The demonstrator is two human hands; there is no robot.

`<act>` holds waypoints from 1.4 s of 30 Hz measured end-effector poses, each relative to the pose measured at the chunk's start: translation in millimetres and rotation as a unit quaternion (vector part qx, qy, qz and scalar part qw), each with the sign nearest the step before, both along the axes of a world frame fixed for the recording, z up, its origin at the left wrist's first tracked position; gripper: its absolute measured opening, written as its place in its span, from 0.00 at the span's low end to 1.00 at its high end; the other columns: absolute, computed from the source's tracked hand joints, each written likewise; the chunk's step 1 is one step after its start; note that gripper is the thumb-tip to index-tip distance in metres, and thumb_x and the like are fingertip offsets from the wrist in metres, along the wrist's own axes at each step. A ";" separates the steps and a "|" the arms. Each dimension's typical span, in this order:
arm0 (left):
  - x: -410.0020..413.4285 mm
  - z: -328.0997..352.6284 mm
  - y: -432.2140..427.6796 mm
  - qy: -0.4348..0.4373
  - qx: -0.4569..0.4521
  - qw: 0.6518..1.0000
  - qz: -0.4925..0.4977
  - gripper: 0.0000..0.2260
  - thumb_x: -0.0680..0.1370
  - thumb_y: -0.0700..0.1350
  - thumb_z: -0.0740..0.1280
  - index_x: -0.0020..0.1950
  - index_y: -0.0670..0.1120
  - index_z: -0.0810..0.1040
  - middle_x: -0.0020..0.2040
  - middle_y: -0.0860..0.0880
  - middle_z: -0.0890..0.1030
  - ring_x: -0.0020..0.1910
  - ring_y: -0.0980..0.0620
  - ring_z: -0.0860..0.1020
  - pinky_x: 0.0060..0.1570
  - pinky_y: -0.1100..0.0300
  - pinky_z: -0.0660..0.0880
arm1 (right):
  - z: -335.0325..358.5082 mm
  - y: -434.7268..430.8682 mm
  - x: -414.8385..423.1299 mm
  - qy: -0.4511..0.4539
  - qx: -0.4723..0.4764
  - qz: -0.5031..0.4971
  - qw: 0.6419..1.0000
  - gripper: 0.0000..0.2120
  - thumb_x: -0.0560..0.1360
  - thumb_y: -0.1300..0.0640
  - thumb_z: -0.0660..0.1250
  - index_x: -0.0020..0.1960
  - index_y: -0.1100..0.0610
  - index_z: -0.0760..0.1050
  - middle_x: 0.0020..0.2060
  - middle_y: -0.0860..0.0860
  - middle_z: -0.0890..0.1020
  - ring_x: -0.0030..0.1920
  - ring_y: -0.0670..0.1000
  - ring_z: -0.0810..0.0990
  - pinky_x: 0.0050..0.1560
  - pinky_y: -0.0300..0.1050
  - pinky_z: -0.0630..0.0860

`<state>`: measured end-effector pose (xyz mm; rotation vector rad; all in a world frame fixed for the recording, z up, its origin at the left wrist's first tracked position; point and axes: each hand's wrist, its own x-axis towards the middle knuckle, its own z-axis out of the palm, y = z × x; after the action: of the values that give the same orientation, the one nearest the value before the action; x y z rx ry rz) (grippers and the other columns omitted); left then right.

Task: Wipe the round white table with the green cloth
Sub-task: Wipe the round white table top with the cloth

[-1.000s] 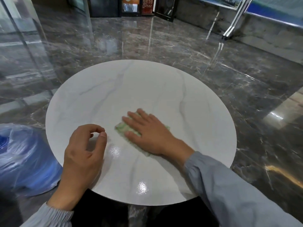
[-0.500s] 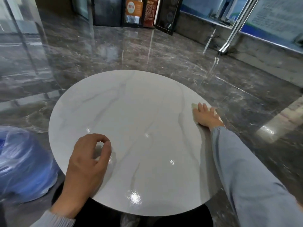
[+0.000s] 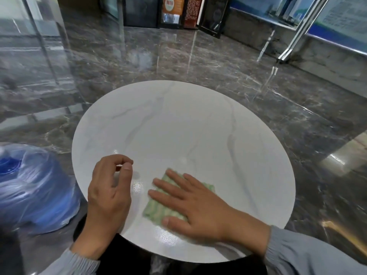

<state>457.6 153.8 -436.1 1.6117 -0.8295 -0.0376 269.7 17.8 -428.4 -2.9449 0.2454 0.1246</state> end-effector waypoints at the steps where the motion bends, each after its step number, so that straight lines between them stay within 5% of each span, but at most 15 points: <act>1: -0.3 -1.1 -0.8 0.004 -0.003 1.000 0.000 0.13 0.84 0.56 0.57 0.55 0.52 0.78 0.54 0.62 0.78 0.55 0.52 0.79 0.54 0.61 0.76 | 2.3 -19.1 0.1 0.005 -0.005 -0.040 0.999 0.29 0.84 0.33 0.45 0.83 0.35 0.43 0.84 0.38 0.45 0.83 0.46 0.36 0.81 0.50 0.36; 4: 0.2 -3.3 -1.1 0.020 -0.009 1.000 0.008 0.15 0.84 0.56 0.57 0.55 0.50 0.79 0.54 0.60 0.79 0.55 0.49 0.79 0.53 0.43 0.79 | 8.4 -104.2 17.3 0.023 -0.017 -0.223 0.974 0.29 0.85 0.35 0.44 0.84 0.38 0.45 0.84 0.40 0.45 0.84 0.49 0.39 0.81 0.52 0.43; 8: -1.3 -1.3 -1.1 0.039 -0.032 0.998 0.024 0.15 0.84 0.55 0.56 0.55 0.48 0.79 0.53 0.59 0.79 0.54 0.51 0.79 0.54 0.42 0.78 | 14.4 -163.0 60.1 0.042 -0.019 -0.353 0.935 0.28 0.86 0.40 0.44 0.85 0.43 0.46 0.85 0.46 0.46 0.84 0.56 0.41 0.81 0.60 0.44; 13: 1.9 -1.7 1.3 0.068 -0.073 0.994 0.041 0.14 0.84 0.53 0.55 0.55 0.50 0.79 0.53 0.57 0.80 0.56 0.50 0.79 0.56 0.45 0.75 | 2.8 -51.8 101.7 0.026 -0.022 -0.158 0.987 0.29 0.85 0.37 0.42 0.85 0.41 0.44 0.84 0.42 0.44 0.83 0.53 0.37 0.81 0.58 0.40; 18: 2.6 -3.8 3.4 0.103 -0.114 0.987 0.047 0.14 0.85 0.51 0.54 0.56 0.51 0.78 0.55 0.54 0.81 0.56 0.47 0.79 0.55 0.52 0.75 | -3.4 67.1 14.8 0.001 -0.051 0.004 0.999 0.32 0.84 0.35 0.50 0.85 0.41 0.47 0.84 0.44 0.47 0.84 0.54 0.40 0.81 0.56 0.41; 23: 2.6 -5.8 3.5 0.107 -0.136 0.984 0.032 0.13 0.85 0.51 0.53 0.56 0.55 0.78 0.55 0.56 0.81 0.56 0.48 0.80 0.53 0.63 0.72 | 10.7 63.0 -51.5 0.015 -0.090 -0.030 0.995 0.34 0.81 0.32 0.59 0.82 0.43 0.60 0.82 0.45 0.60 0.82 0.57 0.58 0.73 0.52 0.61; 29: 4.6 -6.5 2.7 0.119 -0.195 0.973 0.038 0.12 0.86 0.50 0.54 0.56 0.56 0.77 0.54 0.56 0.80 0.55 0.45 0.79 0.56 0.60 0.73 | 6.8 34.0 18.9 0.024 0.003 -0.091 0.996 0.32 0.81 0.26 0.43 0.81 0.31 0.37 0.81 0.34 0.35 0.80 0.43 0.29 0.80 0.47 0.36; 37: 30.8 -2.7 14.9 0.148 -0.217 0.963 0.057 0.10 0.84 0.51 0.56 0.56 0.56 0.76 0.55 0.55 0.78 0.55 0.46 0.77 0.56 0.59 0.73 | 4.5 -51.4 214.2 0.039 -0.003 -0.171 0.984 0.32 0.83 0.32 0.45 0.84 0.39 0.44 0.85 0.44 0.44 0.83 0.53 0.38 0.81 0.60 0.42; 42: 56.2 -12.5 33.5 0.172 -0.190 0.959 0.118 0.14 0.83 0.53 0.56 0.56 0.46 0.76 0.51 0.59 0.78 0.52 0.51 0.77 0.55 0.61 0.73 | 3.9 9.5 200.8 0.020 -0.001 -0.044 0.999 0.30 0.84 0.33 0.42 0.83 0.36 0.42 0.84 0.41 0.42 0.83 0.52 0.34 0.81 0.60 0.39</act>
<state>513.7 187.2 -448.6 1.2796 -0.3449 0.0103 470.5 27.2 -424.5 -2.9295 0.3817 0.1704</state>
